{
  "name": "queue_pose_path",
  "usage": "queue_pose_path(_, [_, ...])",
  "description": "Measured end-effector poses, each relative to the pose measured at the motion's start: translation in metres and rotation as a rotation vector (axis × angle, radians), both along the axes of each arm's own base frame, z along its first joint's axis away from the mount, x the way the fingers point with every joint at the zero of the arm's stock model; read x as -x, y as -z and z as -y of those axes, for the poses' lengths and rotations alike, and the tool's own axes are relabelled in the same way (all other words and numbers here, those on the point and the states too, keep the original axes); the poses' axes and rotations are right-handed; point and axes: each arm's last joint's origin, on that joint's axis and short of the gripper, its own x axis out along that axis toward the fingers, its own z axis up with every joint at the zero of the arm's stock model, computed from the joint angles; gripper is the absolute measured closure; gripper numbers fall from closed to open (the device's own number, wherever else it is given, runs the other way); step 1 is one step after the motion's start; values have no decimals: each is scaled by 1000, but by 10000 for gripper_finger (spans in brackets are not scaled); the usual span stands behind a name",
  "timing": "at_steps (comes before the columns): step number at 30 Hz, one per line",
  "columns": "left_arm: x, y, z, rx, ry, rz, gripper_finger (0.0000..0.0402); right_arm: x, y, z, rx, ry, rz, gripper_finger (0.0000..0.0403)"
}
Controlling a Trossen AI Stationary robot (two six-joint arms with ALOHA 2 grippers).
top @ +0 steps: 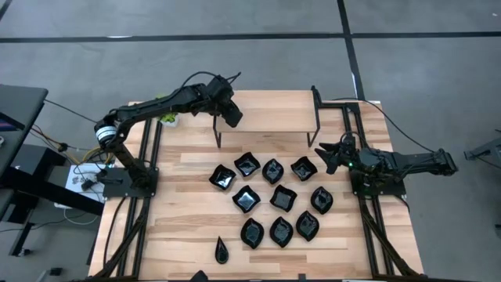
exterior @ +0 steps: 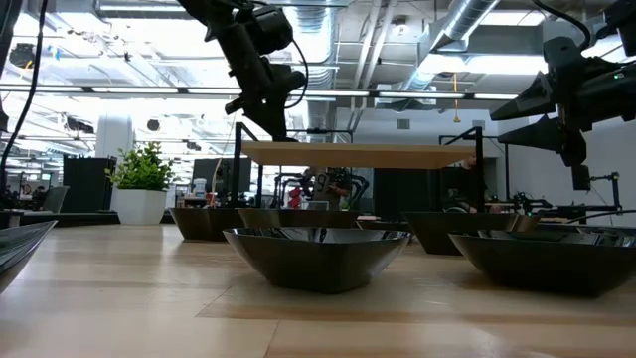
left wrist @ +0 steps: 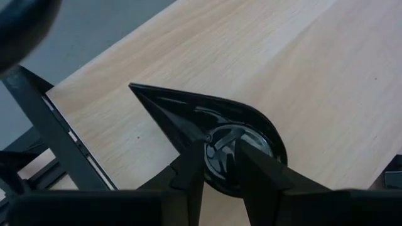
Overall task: Pick & Place Mini shaped plates
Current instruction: Stack the drop shaped plate on top of the drop shaped plates on the shelf
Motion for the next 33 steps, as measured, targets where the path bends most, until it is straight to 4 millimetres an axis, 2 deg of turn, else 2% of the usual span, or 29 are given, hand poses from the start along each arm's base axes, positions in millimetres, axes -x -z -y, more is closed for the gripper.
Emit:
queue_pose_path(23, [1,-1,2,14,12,0,311,0,0,0,0,0,0,182])
queue_pose_path(25, [5,-10,5,-10,4,17,311,0,0,0,0,0,1,182])
queue_pose_path(28, [20,-39,18,-29,-23,119,311,0,0,0,-1,0,1,182])
queue_pose_path(31, [42,-72,47,6,-23,226,311,0,0,0,-1,-1,1,182])
queue_pose_path(33, [56,-84,71,76,-31,253,311,0,0,0,0,0,0,182])
